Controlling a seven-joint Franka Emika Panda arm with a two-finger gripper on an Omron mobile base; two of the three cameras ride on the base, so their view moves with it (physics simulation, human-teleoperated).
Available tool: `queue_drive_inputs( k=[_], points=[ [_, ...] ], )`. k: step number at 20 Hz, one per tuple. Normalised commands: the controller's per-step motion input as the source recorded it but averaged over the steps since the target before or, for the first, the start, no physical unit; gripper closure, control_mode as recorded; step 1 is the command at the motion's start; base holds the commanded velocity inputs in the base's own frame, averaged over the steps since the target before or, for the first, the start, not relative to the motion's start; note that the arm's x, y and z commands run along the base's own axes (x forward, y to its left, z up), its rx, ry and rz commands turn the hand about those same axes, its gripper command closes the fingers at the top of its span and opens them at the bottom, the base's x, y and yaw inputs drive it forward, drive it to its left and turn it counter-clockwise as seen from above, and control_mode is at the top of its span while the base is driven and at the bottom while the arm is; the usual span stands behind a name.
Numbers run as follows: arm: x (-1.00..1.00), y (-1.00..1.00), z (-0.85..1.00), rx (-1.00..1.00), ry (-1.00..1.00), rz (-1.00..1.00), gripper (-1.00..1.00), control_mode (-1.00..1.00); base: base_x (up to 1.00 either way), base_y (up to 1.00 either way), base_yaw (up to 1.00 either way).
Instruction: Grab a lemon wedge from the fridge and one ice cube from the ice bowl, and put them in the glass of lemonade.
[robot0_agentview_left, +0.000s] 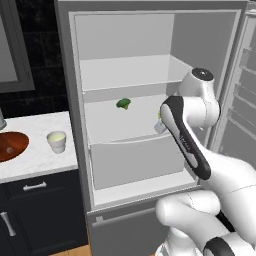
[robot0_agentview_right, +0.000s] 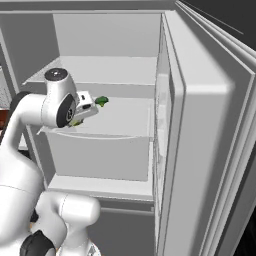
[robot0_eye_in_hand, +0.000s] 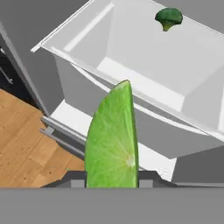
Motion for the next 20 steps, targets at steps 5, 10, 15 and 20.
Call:
queue_drive_inputs(
  k=[5, 10, 15, 20],
  points=[
    [-0.49, 0.00, -0.37, -0.03, 0.10, 0.00, 1.00, 1.00, -0.35, 0.00, 0.00],
    [0.00, 0.00, 0.00, 0.00, 0.00, 0.00, 1.00, 1.00, -0.46, 0.47, 0.00],
    [0.00, 0.00, 0.00, 0.00, 0.00, 0.00, 1.00, 1.00, -0.02, 1.00, -0.02],
    [0.00, 0.00, 0.00, 0.00, 0.00, 0.00, 1.00, 1.00, 0.10, 1.00, -0.08]
  ],
)
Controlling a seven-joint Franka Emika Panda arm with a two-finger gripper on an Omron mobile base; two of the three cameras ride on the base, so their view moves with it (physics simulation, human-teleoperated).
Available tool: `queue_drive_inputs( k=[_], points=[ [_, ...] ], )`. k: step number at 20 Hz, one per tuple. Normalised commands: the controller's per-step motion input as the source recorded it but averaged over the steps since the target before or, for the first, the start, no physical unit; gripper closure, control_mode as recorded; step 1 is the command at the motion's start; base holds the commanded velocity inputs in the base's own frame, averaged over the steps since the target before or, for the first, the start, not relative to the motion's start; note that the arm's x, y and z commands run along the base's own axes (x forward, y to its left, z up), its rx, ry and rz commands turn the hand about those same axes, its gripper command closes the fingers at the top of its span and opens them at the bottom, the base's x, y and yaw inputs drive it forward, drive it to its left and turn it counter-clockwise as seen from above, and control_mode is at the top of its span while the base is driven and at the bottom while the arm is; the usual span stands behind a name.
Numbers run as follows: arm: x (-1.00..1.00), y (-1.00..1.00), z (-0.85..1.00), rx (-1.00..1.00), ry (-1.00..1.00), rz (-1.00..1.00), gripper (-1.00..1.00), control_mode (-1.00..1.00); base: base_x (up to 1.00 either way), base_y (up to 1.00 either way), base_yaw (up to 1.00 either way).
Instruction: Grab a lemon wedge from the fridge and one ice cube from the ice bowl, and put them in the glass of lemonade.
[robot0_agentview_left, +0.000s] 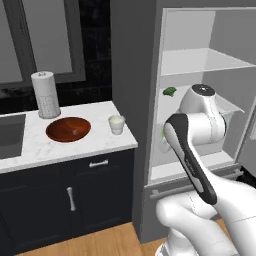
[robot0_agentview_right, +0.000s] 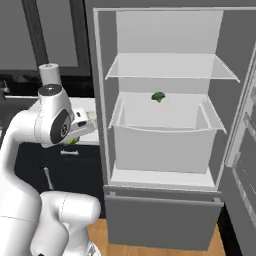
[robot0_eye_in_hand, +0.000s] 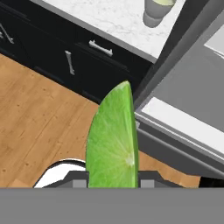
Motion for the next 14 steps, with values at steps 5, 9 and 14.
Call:
queue_drive_inputs(
  k=[5, 9, 14],
  points=[
    [0.00, 0.00, 0.00, 0.00, 0.00, 0.00, 1.00, 1.00, 0.37, 1.00, -0.13],
    [0.00, 0.00, 0.00, 0.00, 0.00, 0.00, 1.00, 1.00, 0.59, 0.88, -0.25],
    [0.00, 0.00, 0.00, 0.00, 0.00, 0.00, 1.00, 1.00, 0.58, 0.51, -0.29]
  ],
)
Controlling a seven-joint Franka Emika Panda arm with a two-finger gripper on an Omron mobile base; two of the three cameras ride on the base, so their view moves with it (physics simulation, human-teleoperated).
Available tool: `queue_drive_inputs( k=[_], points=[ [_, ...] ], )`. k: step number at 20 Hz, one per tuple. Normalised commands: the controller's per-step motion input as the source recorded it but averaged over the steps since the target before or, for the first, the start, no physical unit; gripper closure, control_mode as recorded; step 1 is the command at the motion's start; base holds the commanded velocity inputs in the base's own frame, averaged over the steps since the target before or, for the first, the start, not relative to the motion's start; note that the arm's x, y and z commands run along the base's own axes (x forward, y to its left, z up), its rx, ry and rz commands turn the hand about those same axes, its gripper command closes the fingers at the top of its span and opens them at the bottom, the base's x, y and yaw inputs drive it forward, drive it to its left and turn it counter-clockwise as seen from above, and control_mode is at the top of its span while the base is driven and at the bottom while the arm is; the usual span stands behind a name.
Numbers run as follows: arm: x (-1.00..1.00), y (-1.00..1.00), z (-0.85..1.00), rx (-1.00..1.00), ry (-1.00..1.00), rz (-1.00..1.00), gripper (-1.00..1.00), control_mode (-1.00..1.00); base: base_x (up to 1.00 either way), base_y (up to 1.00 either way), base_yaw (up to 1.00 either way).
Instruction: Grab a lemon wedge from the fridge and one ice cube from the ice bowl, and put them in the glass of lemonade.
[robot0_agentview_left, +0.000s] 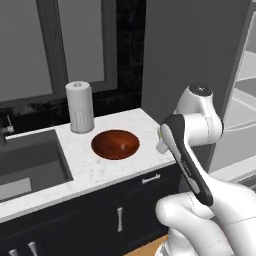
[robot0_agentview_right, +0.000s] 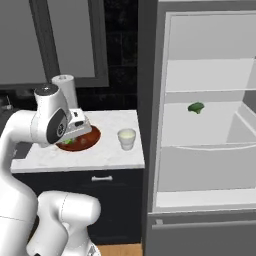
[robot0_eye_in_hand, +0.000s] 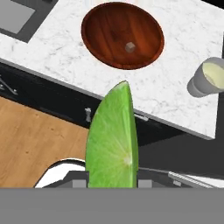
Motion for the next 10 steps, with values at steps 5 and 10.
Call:
queue_drive_inputs(
  k=[5, 10],
  points=[
    [0.00, 0.00, 0.00, 0.00, 0.00, 0.00, 1.00, 1.00, 0.56, 0.40, -0.29],
    [0.00, 0.00, 0.00, 0.00, 0.00, 0.00, 1.00, 1.00, 0.38, 0.44, -0.27]
  ],
)
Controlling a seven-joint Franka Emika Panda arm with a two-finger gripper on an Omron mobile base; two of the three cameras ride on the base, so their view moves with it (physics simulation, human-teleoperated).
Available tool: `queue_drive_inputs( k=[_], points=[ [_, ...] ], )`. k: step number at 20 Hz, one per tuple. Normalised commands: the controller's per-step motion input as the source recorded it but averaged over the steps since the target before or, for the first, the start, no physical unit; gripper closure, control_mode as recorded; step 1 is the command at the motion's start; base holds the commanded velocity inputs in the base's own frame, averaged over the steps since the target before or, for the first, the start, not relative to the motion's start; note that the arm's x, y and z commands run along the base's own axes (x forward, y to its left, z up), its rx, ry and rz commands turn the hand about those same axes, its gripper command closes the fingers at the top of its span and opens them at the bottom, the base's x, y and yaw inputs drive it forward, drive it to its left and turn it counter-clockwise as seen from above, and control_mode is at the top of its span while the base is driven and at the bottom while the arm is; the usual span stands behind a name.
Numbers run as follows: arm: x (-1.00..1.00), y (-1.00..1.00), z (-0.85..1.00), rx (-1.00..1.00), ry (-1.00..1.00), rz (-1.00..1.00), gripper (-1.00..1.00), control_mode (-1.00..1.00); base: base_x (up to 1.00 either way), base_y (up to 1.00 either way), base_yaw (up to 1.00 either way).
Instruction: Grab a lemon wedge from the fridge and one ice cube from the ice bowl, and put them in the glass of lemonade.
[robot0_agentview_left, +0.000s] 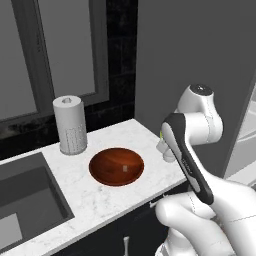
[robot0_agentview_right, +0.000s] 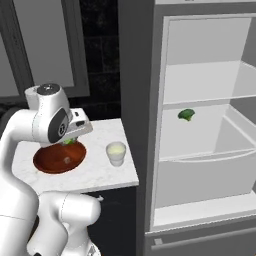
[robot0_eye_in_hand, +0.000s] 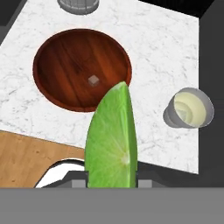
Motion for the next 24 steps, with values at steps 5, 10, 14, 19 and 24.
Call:
queue_drive_inputs(
  k=[5, 10, 14, 19, 24],
  points=[
    [0.00, 0.00, 0.00, 0.00, 0.00, 0.00, 1.00, 1.00, 0.08, 0.49, -0.23],
    [0.00, 0.09, -0.03, -0.02, 0.00, -0.02, 1.00, -1.00, 0.00, 0.19, -0.08],
    [0.00, 0.00, 0.00, 0.00, 0.00, 0.00, 1.00, -1.00, 0.00, 0.00, 0.00],
    [0.00, 0.00, 0.00, -0.01, 0.00, 0.09, 1.00, -1.00, 0.00, 0.00, 0.00],
    [0.00, 0.06, 0.00, -0.11, 0.04, 0.19, 1.00, -1.00, 0.00, 0.00, 0.00]
  ],
)
